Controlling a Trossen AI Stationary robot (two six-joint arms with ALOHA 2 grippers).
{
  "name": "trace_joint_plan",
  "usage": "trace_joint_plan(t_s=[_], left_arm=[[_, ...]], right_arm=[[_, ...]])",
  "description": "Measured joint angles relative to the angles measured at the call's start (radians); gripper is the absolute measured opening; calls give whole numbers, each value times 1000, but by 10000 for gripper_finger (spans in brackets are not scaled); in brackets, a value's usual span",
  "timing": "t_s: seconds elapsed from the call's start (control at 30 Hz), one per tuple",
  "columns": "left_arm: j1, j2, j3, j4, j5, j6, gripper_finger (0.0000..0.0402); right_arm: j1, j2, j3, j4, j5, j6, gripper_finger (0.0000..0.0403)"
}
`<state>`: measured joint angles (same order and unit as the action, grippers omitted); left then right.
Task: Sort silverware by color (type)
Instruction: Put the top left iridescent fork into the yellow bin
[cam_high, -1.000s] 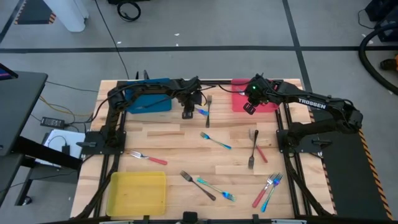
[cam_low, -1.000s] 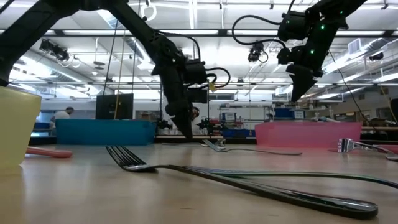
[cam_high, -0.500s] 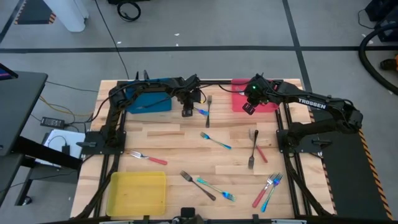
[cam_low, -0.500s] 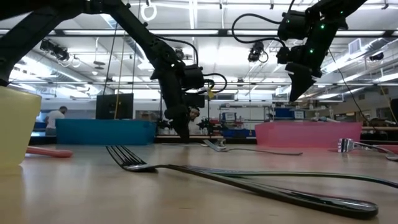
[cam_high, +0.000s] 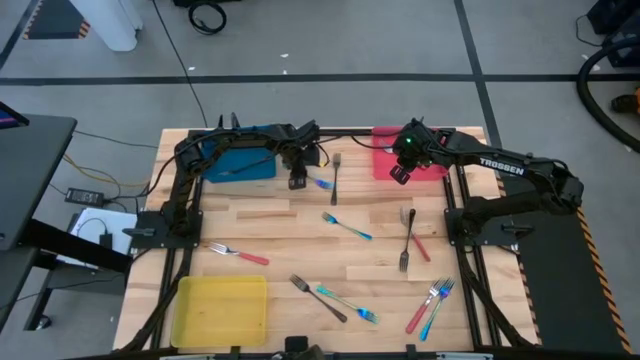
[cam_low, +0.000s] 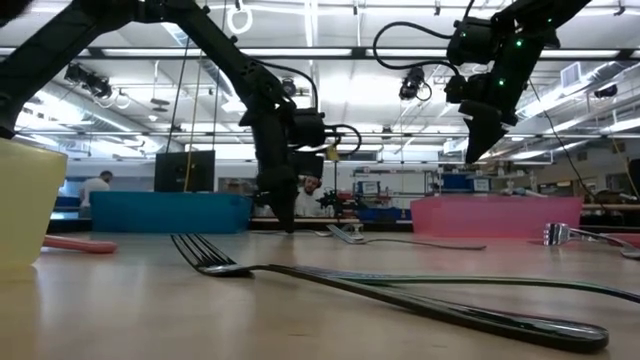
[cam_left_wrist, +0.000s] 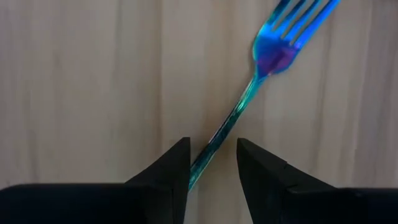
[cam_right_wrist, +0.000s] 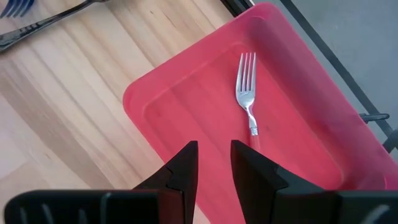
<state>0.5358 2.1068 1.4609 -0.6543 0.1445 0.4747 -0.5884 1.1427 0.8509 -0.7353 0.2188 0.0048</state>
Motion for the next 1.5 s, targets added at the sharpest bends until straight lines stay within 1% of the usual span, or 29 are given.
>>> trace_joint_plan(t_s=[0.27, 0.37, 0.5, 0.63, 0.7, 1.17, 1.33, 1.5], left_arm=[[-3, -1, 0, -33, 7, -26, 130], [-5, -2, 0, -31, -6, -26, 120], [-6, -2, 0, -24, -34, -27, 81], [-5, -2, 0, -6, -40, -47, 22], [-1, -3, 0, -5, -40, -44, 10], [-76, -9, 1, -58, -42, -34, 2], [-100, -10, 42, -146, -43, -36, 2], [-104, -9, 116, -257, -42, -45, 2]], right_arm=[[0, 0, 0, 0, -5, 0, 103], [0, 0, 0, 0, -5, 0, 103], [0, 0, 0, 0, -6, 0, 103], [0, 0, 0, 0, -6, 1, 103], [0, 0, 0, 0, -6, 1, 103], [0, 0, 0, 0, -6, 1, 103], [0, 0, 0, 0, -6, 3, 103], [0, 0, 0, -1, -6, 3, 103]])
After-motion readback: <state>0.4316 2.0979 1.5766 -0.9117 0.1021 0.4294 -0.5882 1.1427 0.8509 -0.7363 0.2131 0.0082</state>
